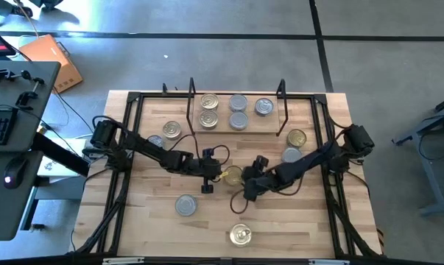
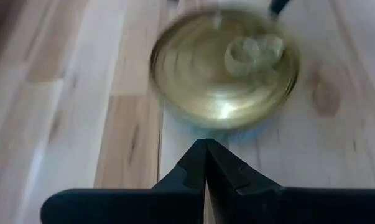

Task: Stack canned seafood by type on shelf
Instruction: Put the green tuna can on the shelf aligned with the other green tuna can

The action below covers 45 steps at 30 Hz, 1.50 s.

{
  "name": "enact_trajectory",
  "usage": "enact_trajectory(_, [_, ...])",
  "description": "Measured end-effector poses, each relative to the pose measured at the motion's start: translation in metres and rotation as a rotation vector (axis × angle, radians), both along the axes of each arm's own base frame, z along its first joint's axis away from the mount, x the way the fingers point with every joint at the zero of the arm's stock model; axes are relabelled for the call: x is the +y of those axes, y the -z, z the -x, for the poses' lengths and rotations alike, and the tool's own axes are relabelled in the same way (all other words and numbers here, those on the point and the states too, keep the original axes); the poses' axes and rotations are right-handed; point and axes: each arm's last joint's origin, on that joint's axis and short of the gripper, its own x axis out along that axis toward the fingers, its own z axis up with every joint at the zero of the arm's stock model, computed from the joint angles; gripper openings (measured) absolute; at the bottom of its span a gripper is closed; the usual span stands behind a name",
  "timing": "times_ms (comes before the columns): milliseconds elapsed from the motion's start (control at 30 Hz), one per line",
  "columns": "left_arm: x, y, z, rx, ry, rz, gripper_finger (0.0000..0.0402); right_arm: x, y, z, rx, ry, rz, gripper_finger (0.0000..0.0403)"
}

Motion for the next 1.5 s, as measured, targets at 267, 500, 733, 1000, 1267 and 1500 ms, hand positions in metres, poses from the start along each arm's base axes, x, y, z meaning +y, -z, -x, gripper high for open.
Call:
enact_trajectory(267, [-0.001,0.005,-0.005,-0.038,0.018,0.021,0.0,-0.012,0.006,-0.019,-0.047,-0.18,-0.027,0.0385])
enact_trajectory(500, [0.0,0.007,-0.005,-0.043,0.016,0.026,0.0,-0.015,0.019,-0.025,-0.042,-0.188,0.013,0.039])
enact_trajectory(733, [0.0,0.007,-0.005,-0.042,0.015,0.025,0.0,-0.01,0.02,-0.025,-0.065,-0.147,-0.006,0.0352])
enact_trajectory(1000, [-0.003,0.006,-0.005,-0.025,0.023,0.024,0.0,0.007,0.013,-0.013,-0.052,-0.089,0.002,0.0335])
enact_trajectory(1267, [0.0,0.012,0.001,0.062,-0.012,-0.013,0.0,0.006,-0.023,0.02,-0.018,0.085,0.051,0.0297])
enact_trajectory(1500, [-0.001,0.012,0.001,0.059,-0.018,-0.007,0.0,-0.022,-0.052,0.032,-0.02,0.194,0.007,0.0267])
